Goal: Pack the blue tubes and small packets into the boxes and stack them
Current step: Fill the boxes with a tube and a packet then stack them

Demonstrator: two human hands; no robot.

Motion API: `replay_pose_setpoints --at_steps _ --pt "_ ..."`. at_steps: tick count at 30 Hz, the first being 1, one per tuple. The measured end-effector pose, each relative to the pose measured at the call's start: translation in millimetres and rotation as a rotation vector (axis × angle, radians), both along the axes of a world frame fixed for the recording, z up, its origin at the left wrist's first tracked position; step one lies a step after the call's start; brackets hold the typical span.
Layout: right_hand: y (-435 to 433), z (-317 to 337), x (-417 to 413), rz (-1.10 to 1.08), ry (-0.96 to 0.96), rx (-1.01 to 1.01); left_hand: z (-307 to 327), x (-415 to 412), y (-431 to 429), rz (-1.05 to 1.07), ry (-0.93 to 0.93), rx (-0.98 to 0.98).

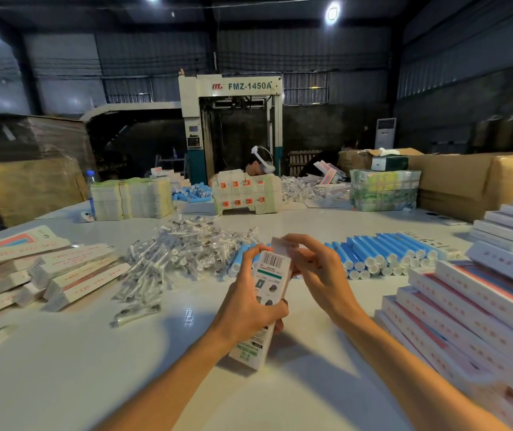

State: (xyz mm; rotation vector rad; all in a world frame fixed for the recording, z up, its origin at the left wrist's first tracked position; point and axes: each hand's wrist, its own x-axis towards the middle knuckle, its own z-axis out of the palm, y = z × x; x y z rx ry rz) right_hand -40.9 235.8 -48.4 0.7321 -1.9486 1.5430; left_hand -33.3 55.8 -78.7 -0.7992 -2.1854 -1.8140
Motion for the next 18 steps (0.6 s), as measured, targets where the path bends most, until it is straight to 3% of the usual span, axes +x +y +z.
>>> replay_pose_setpoints --at_steps 4,10,18 --pt "-0.4 0.7 -0.5 -0.063 -0.018 0.013 -0.2 3.0 1.3 0.000 -0.026 0.006" --pt "-3.1 6.5 11.0 0.134 -0.226 -0.111 0.9 2.2 -1.6 0.053 -0.021 -0.022" --pt "-8.6 13.6 17.1 0.157 -0.381 -0.326 2.6 6.4 -2.1 0.074 0.002 -0.046"
